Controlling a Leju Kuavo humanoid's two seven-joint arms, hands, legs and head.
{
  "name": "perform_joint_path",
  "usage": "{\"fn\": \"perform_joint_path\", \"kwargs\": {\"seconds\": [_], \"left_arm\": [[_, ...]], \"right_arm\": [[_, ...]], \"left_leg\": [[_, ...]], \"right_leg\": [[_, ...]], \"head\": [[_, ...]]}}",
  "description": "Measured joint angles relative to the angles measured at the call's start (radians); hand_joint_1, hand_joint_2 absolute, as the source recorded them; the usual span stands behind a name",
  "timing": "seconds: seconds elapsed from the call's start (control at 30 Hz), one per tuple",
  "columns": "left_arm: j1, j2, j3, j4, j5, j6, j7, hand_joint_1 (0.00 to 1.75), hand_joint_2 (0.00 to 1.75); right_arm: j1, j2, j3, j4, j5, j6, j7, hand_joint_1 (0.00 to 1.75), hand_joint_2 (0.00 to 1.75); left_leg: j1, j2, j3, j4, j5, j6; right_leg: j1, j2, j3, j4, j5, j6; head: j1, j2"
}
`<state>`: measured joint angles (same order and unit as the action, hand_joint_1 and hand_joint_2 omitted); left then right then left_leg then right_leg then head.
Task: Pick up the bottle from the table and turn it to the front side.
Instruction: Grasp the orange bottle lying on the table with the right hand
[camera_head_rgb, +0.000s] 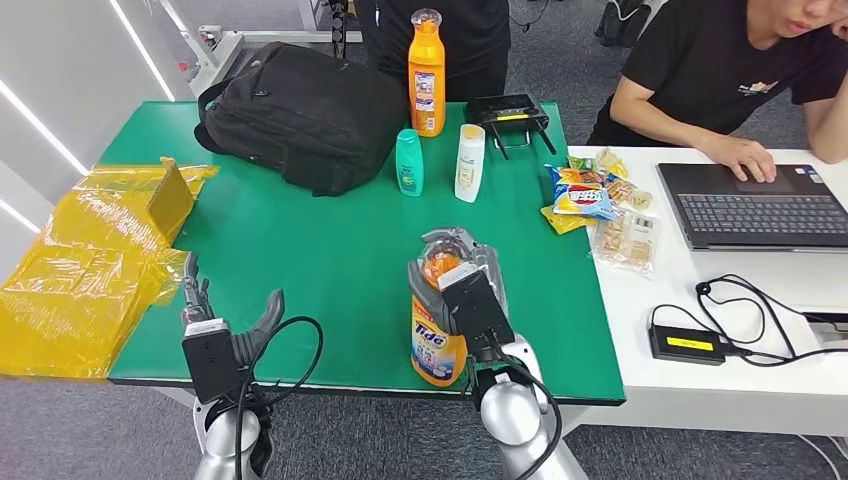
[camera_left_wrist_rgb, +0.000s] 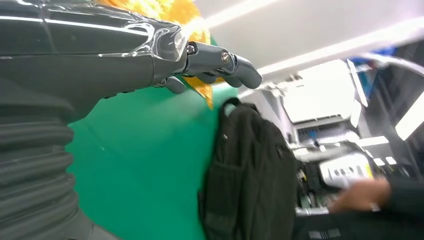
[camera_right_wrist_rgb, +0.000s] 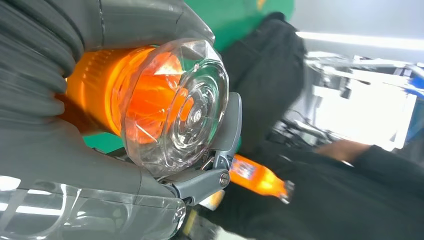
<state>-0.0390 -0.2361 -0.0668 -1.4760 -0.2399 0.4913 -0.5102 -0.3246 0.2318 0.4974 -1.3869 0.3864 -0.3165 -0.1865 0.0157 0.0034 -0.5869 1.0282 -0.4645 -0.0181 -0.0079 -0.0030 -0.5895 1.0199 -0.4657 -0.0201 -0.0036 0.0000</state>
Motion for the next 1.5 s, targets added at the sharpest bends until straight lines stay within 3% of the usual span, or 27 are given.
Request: {"fn": "perform_joint_path", "kwargs": {"seconds": [0.2,0.3,0.47,0.77,0.97,1.23,1.5], "left_arm": [[-0.003,0.003,-0.083,-0.017,0.030,-0.175,0.025,0.00,0.00],[-0.006,0.010,-0.126,-0.028,0.040,-0.216,0.028,0.00,0.00],[-0.007,0.029,-0.184,-0.054,0.033,-0.238,0.028,0.00,0.00],[-0.010,0.051,-0.217,-0.069,0.037,-0.240,0.028,0.00,0.00],[-0.024,0.065,-0.229,-0.070,0.071,-0.254,0.028,0.00,0.00],[-0.029,0.086,-0.241,-0.069,0.119,-0.290,0.027,0.00,0.00],[-0.026,0.088,-0.241,-0.063,0.136,-0.305,0.028,0.00,0.00]], "right_arm": [[-0.146,-0.015,-0.079,0.041,0.017,0.002,-0.070,1.75,1.75],[-0.212,-0.028,-0.117,0.067,0.015,0.025,-0.078,1.75,1.75],[-0.292,-0.037,-0.138,0.124,-0.009,0.067,-0.093,1.75,1.75],[-0.340,-0.036,-0.146,0.188,-0.044,0.091,-0.106,1.75,1.75],[-0.418,0.004,-0.143,0.292,-0.145,0.181,-0.144,1.75,1.75],[-0.537,0.098,-0.017,0.395,-0.438,0.323,-0.103,1.75,1.75],[-0.618,0.112,0.132,0.394,-0.636,0.407,-0.074,1.75,1.75]], "left_leg": [[-0.001,0.000,0.000,0.001,0.001,0.000],[-0.001,0.000,-0.001,0.001,0.001,0.000],[-0.001,0.000,-0.001,0.001,0.001,0.000],[-0.001,0.000,-0.003,0.001,0.001,0.000],[-0.001,0.001,-0.004,0.001,0.001,0.000],[0.000,0.001,-0.006,0.000,0.001,-0.001],[0.000,0.000,-0.008,0.001,0.001,-0.001]], "right_leg": [[0.000,0.000,0.000,0.000,0.001,0.001],[-0.001,0.000,0.000,0.000,0.001,0.001],[-0.001,0.001,-0.002,0.000,0.001,0.001],[-0.001,0.001,-0.004,0.001,0.001,0.001],[-0.001,0.001,-0.004,0.002,0.001,0.001],[0.000,0.002,-0.008,0.003,0.001,0.001],[0.000,0.001,-0.008,0.002,0.001,0.001]], "head": [[0.000,0.000],[0.000,0.000],[0.000,0.000],[0.000,0.000],[0.000,0.000],[0.000,0.000],[0.000,0.000]]}}
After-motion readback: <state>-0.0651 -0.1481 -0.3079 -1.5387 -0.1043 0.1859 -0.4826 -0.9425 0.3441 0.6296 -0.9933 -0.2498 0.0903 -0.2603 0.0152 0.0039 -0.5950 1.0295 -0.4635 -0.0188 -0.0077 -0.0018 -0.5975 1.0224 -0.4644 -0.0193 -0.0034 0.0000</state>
